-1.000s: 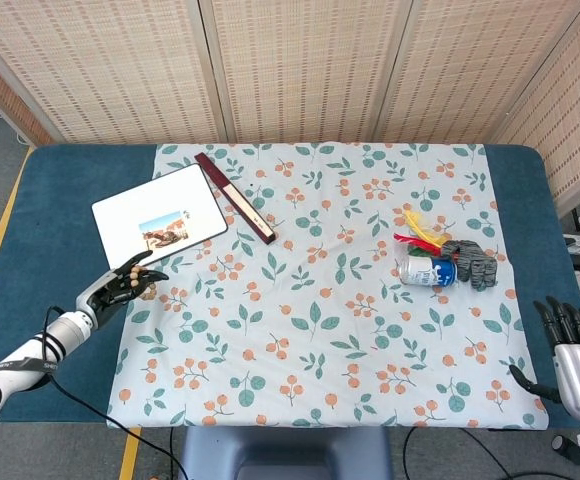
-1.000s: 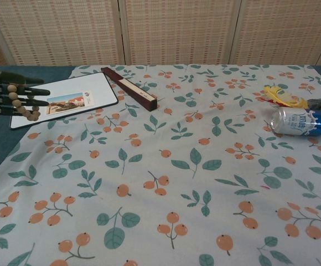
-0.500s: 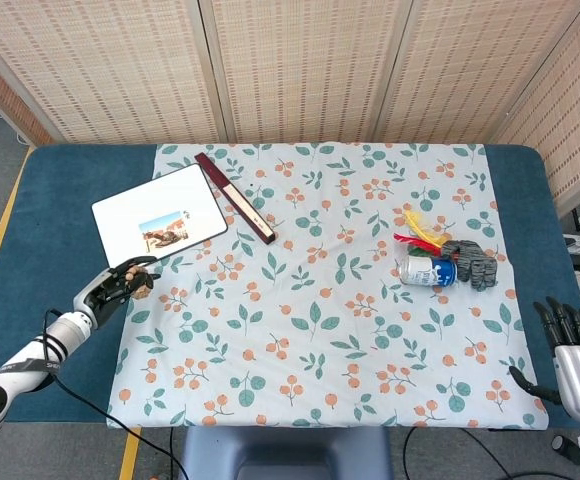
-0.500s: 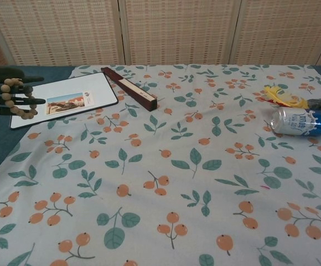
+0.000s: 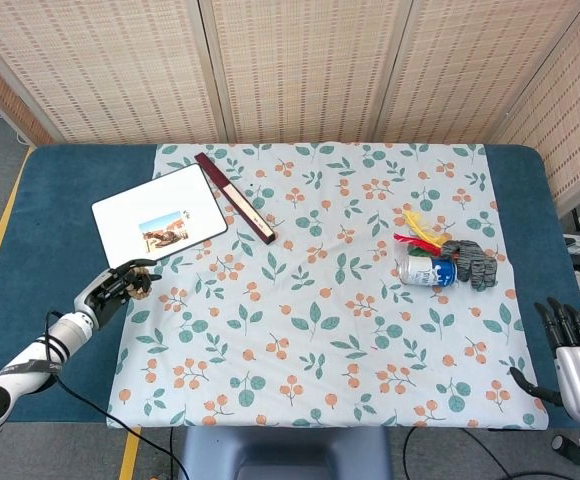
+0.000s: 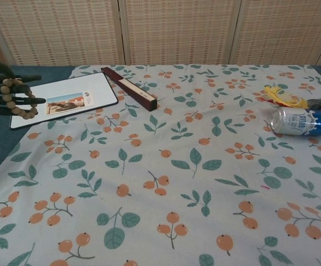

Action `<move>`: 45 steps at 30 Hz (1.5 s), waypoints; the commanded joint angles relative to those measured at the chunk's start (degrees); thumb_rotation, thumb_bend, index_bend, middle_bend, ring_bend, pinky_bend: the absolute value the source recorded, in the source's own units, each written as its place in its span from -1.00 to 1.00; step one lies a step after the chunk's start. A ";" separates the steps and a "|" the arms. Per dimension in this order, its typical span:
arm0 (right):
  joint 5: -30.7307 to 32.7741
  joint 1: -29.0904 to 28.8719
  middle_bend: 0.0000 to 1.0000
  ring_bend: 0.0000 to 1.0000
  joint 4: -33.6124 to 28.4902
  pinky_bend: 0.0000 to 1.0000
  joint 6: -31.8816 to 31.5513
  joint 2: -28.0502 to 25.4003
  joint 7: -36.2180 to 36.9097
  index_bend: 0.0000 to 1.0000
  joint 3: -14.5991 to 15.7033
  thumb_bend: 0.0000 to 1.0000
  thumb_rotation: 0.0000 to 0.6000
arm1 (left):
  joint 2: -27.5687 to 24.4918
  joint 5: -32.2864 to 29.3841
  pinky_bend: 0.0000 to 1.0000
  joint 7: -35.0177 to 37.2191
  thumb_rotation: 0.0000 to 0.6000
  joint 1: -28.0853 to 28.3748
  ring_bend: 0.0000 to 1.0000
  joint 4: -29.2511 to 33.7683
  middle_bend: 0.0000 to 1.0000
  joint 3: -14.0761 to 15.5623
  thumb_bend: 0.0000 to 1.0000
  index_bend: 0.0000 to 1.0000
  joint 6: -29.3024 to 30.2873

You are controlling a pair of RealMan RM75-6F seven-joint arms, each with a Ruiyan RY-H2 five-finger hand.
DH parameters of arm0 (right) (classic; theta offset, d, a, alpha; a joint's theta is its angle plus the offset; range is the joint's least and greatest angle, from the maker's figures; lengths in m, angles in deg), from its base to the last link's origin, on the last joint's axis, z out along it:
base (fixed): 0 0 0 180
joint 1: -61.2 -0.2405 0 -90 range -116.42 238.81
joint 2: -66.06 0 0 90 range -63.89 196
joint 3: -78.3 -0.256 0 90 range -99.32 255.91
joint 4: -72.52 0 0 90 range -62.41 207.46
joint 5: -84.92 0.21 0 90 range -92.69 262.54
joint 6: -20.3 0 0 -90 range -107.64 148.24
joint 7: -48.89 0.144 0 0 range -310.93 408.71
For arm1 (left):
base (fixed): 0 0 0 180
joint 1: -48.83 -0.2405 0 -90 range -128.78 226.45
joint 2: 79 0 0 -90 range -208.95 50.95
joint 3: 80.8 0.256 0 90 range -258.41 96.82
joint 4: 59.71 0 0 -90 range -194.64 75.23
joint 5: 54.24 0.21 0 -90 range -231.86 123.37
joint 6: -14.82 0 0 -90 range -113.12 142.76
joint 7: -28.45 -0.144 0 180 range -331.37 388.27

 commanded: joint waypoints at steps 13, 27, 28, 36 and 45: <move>-0.03 0.22 -1.00 -1.00 -0.05 -1.00 -0.40 -0.13 0.19 -1.00 -0.14 -0.69 0.38 | 0.12 1.44 -1.00 0.65 0.85 -0.51 -0.49 0.99 0.33 -0.78 1.00 -0.32 -1.19; -0.12 0.78 -1.00 -1.00 -0.17 -1.00 -1.27 -0.56 0.58 -1.00 -0.20 -0.69 0.38 | 4.47 6.02 -1.00 -6.00 1.00 -3.67 -0.94 0.77 -0.52 -6.97 1.00 -0.89 -10.27; -0.14 0.82 -1.00 -1.00 -0.19 -1.00 -1.31 -0.59 0.63 -1.00 -0.19 -0.69 0.38 | 4.96 6.73 -1.00 -7.63 1.00 -4.07 -0.98 0.71 -0.64 -7.64 1.00 -0.94 -11.24; -0.16 0.98 -1.00 -1.00 -0.18 -1.00 -1.56 -0.72 0.89 -1.00 -0.29 -0.69 0.38 | 10.15 4.92 -1.00 -20.26 1.00 -7.61 -1.00 -2.99 -1.00 -14.93 1.00 -1.00 -22.45; 0.09 0.91 -1.00 -1.00 -0.14 -1.00 -1.22 -0.70 0.77 -1.00 -0.34 -0.69 0.38 | 11.63 0.20 -1.00 -27.22 1.00 -7.72 -1.00 -6.66 -1.00 -16.12 1.00 -1.00 -26.34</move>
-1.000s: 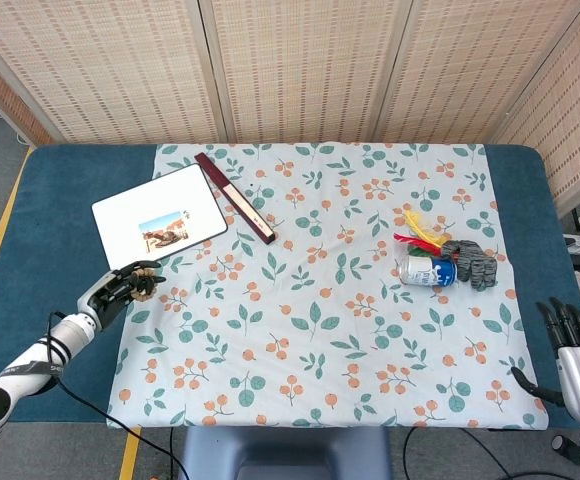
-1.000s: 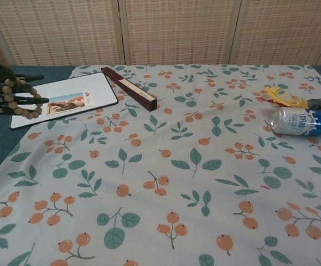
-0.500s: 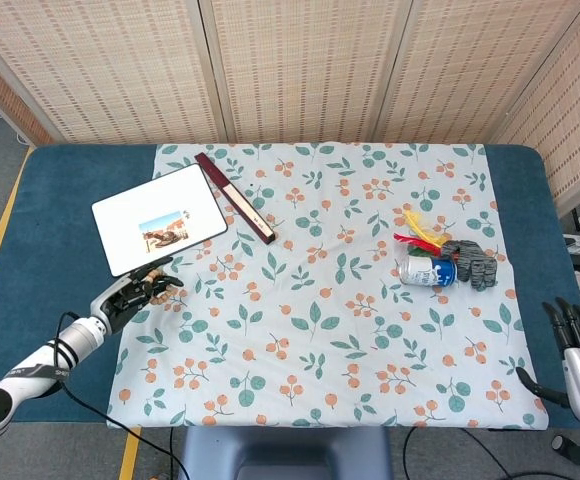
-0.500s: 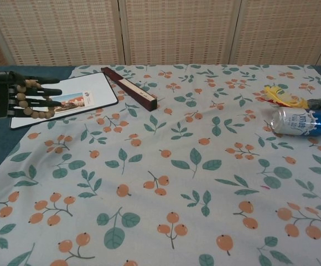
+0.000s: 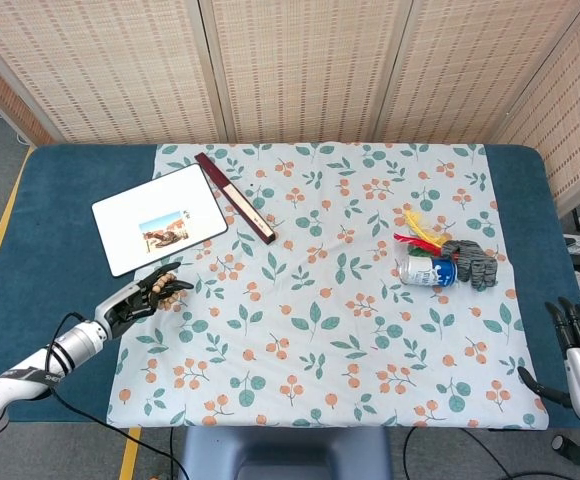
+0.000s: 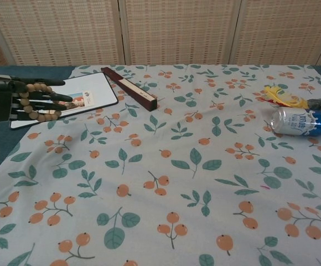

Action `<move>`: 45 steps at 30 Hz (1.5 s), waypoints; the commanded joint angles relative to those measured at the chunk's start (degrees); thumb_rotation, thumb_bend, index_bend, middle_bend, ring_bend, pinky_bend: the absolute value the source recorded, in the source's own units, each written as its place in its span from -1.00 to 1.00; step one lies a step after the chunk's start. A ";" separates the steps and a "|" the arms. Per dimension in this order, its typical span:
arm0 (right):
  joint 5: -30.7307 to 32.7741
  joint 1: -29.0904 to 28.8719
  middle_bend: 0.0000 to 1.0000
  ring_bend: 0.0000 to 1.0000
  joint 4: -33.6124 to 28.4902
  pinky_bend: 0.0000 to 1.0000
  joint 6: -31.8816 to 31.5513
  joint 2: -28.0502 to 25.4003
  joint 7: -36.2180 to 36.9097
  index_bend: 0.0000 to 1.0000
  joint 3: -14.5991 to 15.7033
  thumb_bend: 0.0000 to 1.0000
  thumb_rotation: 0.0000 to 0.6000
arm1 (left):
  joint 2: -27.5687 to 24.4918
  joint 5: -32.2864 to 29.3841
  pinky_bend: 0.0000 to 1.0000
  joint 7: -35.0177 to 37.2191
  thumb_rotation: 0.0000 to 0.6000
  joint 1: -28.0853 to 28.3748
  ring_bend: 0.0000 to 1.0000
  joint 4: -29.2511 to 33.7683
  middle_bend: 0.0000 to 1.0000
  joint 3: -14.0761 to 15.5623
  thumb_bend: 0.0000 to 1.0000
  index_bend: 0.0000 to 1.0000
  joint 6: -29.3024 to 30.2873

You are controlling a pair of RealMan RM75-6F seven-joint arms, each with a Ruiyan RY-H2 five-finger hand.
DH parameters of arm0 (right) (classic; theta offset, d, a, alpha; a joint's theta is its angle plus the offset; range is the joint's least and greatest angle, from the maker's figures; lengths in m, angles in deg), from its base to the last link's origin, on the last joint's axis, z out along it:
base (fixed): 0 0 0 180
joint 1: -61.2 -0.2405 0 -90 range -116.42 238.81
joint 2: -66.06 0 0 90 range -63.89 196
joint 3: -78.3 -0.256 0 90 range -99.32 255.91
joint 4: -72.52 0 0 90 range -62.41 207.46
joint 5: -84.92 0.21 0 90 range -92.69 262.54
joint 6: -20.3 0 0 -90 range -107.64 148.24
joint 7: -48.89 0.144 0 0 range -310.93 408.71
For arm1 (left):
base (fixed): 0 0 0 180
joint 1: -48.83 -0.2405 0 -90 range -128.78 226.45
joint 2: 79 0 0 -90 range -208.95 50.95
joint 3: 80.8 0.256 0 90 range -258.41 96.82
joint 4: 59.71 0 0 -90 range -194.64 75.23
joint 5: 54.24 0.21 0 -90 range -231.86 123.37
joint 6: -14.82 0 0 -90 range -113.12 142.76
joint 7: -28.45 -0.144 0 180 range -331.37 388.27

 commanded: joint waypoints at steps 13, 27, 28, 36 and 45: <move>0.43 -0.44 -1.00 -1.00 0.04 -1.00 1.04 0.22 -0.39 -1.00 -0.03 -0.69 0.38 | -0.09 -3.44 -1.00 6.57 1.00 0.00 -0.80 4.40 -0.41 5.44 0.00 -0.84 18.94; 0.69 -0.56 -1.00 -1.00 0.11 -1.00 1.21 0.40 -0.62 -1.00 -0.13 -0.69 0.38 | 3.36 11.51 -1.00 2.06 1.00 -3.70 -0.78 8.78 -0.36 5.68 -0.03 -0.85 30.25; 0.67 -0.61 -1.00 -1.00 0.10 -1.00 1.32 0.44 -0.73 -1.00 -0.08 -0.69 0.38 | 4.27 13.69 -1.00 2.42 1.00 -5.27 -0.78 9.76 -0.36 5.02 -0.03 -0.87 29.66; -0.07 -0.53 -1.00 -1.00 -0.31 -1.00 1.20 0.55 -1.17 -1.00 0.31 -0.69 0.38 | 11.25 43.75 -1.00 3.09 1.00 -15.00 -0.78 11.13 -0.35 14.61 -0.03 -0.89 41.74; -0.54 -0.22 -1.00 -1.00 -0.49 -1.00 0.47 0.16 -0.56 -1.00 0.29 -0.69 0.38 | 7.68 70.72 -1.00 26.20 1.00 -7.12 -0.79 -4.65 -0.36 39.12 0.00 -0.91 70.75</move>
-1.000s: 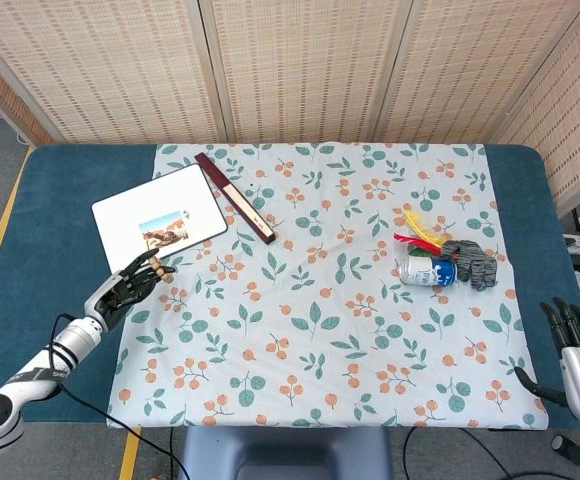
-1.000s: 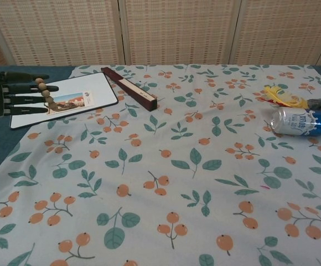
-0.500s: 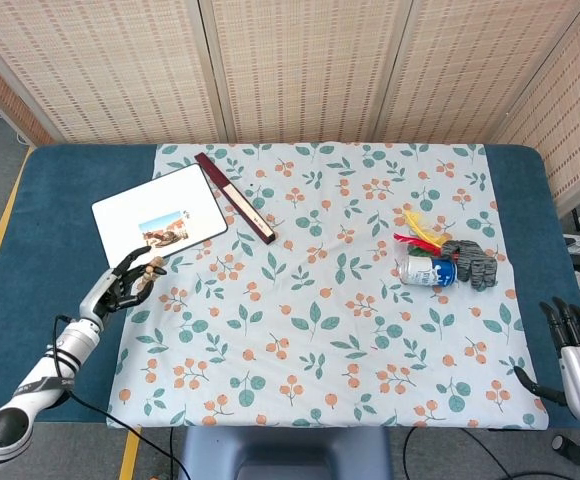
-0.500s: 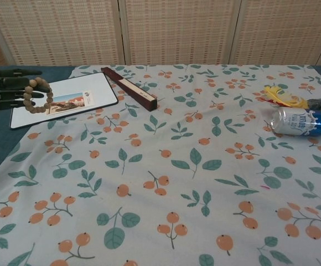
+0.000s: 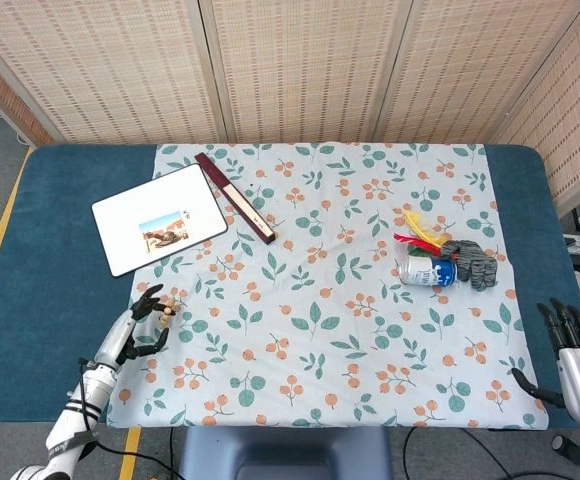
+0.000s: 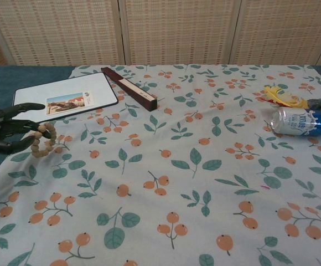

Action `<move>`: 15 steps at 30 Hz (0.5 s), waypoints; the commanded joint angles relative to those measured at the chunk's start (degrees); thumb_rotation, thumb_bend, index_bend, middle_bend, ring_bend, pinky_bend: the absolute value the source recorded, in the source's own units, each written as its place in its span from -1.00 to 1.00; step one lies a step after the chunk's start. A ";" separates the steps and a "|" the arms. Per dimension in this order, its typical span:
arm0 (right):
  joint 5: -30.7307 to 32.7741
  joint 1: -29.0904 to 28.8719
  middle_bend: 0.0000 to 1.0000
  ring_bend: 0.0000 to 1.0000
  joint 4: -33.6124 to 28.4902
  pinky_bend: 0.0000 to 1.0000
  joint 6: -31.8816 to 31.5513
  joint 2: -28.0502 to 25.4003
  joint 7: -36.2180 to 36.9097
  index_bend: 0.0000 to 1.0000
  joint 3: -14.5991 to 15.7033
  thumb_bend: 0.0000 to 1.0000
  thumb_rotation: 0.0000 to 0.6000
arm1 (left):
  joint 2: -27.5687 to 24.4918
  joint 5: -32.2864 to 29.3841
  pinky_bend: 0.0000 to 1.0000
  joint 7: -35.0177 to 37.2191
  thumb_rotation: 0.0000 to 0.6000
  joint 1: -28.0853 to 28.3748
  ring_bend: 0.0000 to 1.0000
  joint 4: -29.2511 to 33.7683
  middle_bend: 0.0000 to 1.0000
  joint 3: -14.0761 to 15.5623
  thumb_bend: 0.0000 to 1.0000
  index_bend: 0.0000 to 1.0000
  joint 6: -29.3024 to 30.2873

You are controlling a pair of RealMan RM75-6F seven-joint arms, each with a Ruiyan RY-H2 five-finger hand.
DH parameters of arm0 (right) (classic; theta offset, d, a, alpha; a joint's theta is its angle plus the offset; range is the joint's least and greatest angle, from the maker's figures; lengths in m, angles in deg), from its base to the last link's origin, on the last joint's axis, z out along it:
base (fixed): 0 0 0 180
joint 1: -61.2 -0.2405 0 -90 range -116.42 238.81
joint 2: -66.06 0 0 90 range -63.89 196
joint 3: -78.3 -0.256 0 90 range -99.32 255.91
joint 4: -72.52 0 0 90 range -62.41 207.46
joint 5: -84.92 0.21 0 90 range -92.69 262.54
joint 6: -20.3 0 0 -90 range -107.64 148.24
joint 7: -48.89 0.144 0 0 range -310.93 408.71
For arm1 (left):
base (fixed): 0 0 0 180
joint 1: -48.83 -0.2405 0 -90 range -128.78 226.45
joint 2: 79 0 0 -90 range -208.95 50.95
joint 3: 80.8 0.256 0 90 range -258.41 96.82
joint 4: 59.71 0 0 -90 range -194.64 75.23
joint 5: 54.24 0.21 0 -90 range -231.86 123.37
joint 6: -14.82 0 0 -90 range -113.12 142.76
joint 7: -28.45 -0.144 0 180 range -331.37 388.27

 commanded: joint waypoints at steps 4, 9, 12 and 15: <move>-0.45 0.14 -1.00 -1.00 -0.05 -1.00 -0.23 -0.22 0.35 -1.00 0.13 -0.69 0.38 | -2.19 15.62 -1.00 11.95 1.00 6.50 -0.88 -13.41 -0.54 20.92 0.05 -1.00 22.54; -0.91 0.27 -1.00 -1.00 -0.25 -1.00 -0.36 -0.27 0.16 -1.00 0.37 -0.69 0.38 | -4.33 15.26 -1.00 6.26 1.00 8.42 -1.00 -13.52 -0.99 26.84 -0.10 -1.00 24.59; -1.15 0.37 -1.00 -1.00 -0.44 -1.00 -0.50 -0.26 -0.06 -1.00 0.48 -0.69 0.38 | -5.17 13.55 -1.00 1.09 1.00 9.09 -1.00 -13.10 -1.00 28.68 -0.14 -1.00 24.66; -1.34 0.46 -1.00 -1.00 -0.57 -1.00 -0.67 -0.25 -0.22 -1.00 0.54 -0.69 0.38 | -5.87 11.66 -1.00 -1.57 1.00 9.29 -1.00 -11.82 -1.00 30.20 -0.14 -1.00 26.38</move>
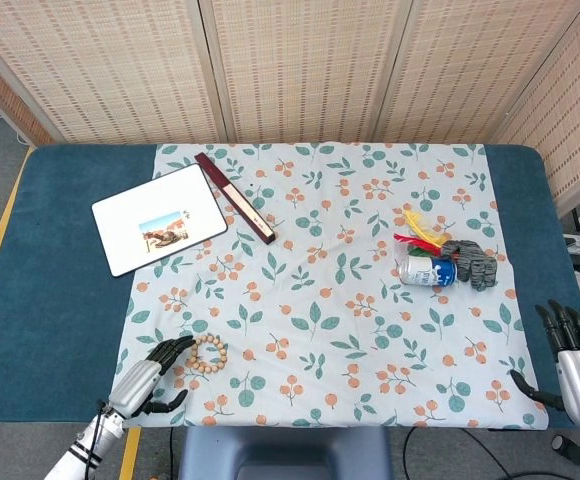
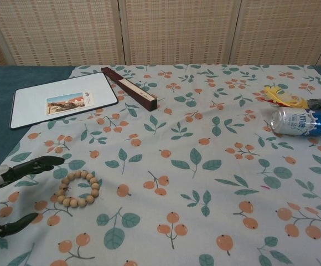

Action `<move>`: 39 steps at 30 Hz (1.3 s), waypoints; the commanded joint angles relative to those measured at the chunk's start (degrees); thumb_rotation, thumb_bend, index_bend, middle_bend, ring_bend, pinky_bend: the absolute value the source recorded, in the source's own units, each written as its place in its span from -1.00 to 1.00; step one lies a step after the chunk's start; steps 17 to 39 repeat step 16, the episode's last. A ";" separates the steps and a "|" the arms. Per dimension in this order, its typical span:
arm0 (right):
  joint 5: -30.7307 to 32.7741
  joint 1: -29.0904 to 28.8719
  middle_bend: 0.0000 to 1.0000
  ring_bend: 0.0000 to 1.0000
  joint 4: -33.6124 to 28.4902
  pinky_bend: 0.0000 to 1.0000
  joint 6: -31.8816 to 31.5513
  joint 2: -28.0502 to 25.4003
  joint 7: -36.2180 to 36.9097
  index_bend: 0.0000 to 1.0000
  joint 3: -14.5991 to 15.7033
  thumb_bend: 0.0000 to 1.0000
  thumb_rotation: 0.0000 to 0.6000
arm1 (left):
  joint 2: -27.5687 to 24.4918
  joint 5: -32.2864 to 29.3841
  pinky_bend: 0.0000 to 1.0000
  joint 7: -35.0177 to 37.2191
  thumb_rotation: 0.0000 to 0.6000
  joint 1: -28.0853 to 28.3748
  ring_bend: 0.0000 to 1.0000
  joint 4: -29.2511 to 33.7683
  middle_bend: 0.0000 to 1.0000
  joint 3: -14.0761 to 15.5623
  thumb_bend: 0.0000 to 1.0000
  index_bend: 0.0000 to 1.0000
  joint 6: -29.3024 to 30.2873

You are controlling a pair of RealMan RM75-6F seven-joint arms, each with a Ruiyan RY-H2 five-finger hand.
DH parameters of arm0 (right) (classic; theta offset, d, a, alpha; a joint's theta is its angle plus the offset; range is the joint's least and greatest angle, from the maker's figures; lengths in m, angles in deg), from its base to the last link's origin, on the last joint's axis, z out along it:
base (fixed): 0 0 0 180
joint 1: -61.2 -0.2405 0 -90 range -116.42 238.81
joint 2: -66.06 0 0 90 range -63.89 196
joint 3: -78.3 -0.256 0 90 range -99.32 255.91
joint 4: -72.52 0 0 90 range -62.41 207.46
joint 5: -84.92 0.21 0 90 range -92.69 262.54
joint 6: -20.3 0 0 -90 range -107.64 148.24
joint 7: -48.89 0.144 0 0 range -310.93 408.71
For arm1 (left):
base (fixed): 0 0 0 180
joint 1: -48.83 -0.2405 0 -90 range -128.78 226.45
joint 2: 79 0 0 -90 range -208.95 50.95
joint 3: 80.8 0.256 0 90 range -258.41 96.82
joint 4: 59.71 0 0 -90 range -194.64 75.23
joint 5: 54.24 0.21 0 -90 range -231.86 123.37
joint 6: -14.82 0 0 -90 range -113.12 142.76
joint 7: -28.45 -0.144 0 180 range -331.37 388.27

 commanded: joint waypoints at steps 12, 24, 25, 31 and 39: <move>1.11 0.73 -1.00 -1.00 2.21 -1.00 -4.07 3.35 -4.75 -1.00 -2.33 -0.69 0.38 | -12.69 -7.55 -1.00 -28.50 1.00 -7.22 -1.00 7.02 -1.00 -1.64 -0.14 -1.00 26.75; 1.68 0.36 -1.00 -1.00 2.33 -1.00 -3.18 4.16 -6.32 -1.00 -2.31 -0.69 0.38 | -13.86 -8.10 -1.00 -31.94 1.00 -7.48 -1.00 6.11 -1.00 -2.02 -0.14 -1.00 30.82; 1.68 0.36 -1.00 -1.00 2.33 -1.00 -3.18 4.16 -6.32 -1.00 -2.31 -0.69 0.38 | -13.86 -8.10 -1.00 -31.94 1.00 -7.48 -1.00 6.11 -1.00 -2.02 -0.14 -1.00 30.82; 1.68 0.36 -1.00 -1.00 2.33 -1.00 -3.18 4.16 -6.32 -1.00 -2.31 -0.69 0.38 | -13.86 -8.10 -1.00 -31.94 1.00 -7.48 -1.00 6.11 -1.00 -2.02 -0.14 -1.00 30.82; 1.68 0.36 -1.00 -1.00 2.33 -1.00 -3.18 4.16 -6.32 -1.00 -2.31 -0.69 0.38 | -13.86 -8.10 -1.00 -31.94 1.00 -7.48 -1.00 6.11 -1.00 -2.02 -0.14 -1.00 30.82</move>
